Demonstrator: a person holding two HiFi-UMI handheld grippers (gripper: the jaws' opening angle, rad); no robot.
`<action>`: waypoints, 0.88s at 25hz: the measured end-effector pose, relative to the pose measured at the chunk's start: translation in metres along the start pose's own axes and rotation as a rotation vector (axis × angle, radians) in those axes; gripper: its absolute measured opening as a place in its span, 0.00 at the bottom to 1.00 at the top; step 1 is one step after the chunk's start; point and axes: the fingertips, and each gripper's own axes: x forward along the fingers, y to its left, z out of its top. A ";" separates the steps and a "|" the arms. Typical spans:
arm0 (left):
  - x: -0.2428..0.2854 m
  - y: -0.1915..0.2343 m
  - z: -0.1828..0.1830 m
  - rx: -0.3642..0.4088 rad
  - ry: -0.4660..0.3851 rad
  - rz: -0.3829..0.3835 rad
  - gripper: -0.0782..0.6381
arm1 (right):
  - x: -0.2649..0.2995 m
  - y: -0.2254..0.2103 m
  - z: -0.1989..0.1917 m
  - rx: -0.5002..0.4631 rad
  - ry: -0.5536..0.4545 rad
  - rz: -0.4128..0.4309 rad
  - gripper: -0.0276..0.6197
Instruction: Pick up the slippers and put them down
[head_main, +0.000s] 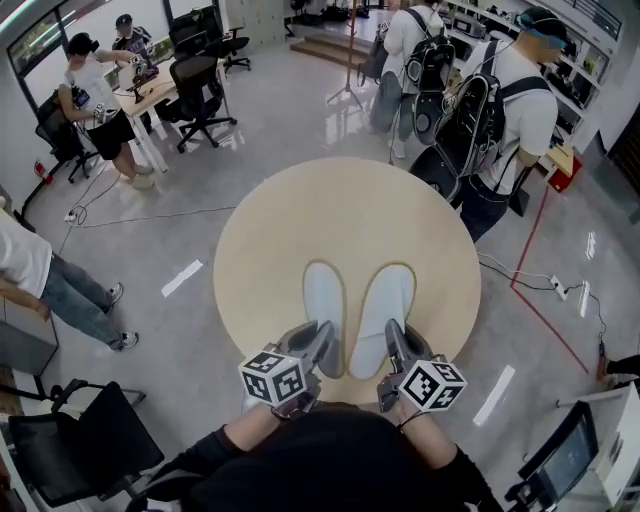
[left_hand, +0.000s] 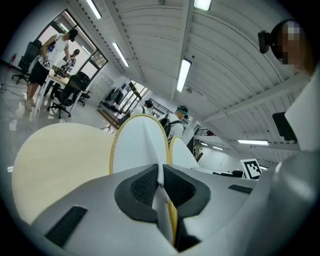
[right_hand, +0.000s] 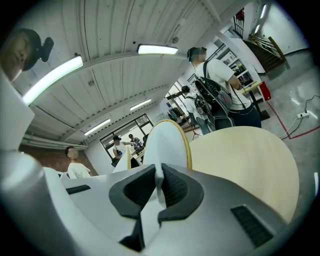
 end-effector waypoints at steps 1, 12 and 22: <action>-0.001 -0.003 -0.001 -0.004 -0.014 0.002 0.16 | -0.003 -0.001 -0.001 0.006 0.003 0.006 0.09; -0.009 -0.031 -0.031 -0.083 -0.035 0.083 0.16 | -0.036 -0.016 -0.007 0.018 0.042 0.072 0.09; -0.032 -0.037 -0.064 -0.108 -0.028 0.187 0.16 | -0.048 -0.017 -0.040 0.072 0.118 0.145 0.09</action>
